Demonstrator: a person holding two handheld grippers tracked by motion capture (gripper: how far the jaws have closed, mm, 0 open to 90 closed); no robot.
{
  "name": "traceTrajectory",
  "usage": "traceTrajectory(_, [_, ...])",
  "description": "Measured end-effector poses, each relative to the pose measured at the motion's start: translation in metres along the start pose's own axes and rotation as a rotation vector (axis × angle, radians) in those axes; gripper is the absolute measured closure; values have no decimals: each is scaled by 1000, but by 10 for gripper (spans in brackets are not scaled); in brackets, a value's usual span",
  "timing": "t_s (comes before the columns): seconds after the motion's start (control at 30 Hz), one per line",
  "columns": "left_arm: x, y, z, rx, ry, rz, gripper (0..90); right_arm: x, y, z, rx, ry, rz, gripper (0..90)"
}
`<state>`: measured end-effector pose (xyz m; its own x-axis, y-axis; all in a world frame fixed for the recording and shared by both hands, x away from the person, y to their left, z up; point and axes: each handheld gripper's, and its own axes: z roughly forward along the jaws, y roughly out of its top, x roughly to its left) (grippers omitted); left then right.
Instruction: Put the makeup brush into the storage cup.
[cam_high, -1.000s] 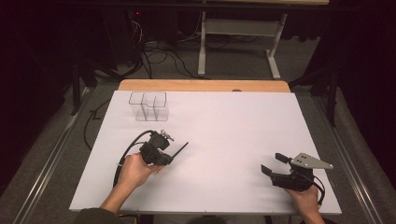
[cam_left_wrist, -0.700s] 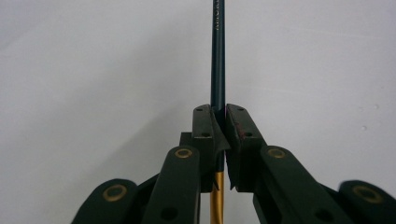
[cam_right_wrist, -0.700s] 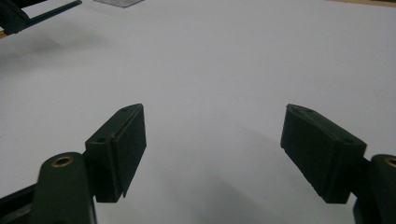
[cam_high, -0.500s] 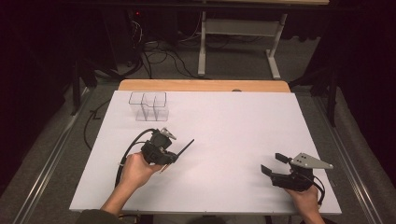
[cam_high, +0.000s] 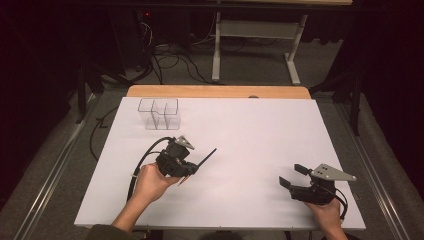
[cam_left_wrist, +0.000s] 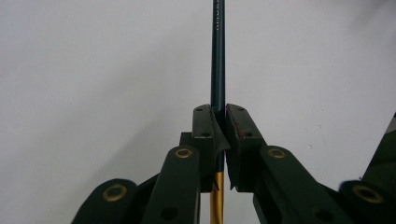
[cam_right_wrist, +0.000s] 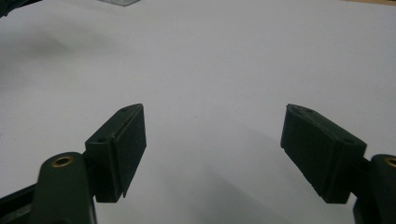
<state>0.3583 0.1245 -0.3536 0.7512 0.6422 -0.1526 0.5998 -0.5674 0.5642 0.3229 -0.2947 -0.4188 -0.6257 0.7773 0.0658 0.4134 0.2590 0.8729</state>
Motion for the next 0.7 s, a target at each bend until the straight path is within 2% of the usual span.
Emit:
traceTrajectory(0.37, [-10, 7, 1, -21, -23, 30, 827, 0, 0, 0, -2, 1, -3, 243])
traceTrajectory(0.7, [-25, 16, 6, -47, -61, 60, 827, 1, 0, 0, -1, 2, -4, 243])
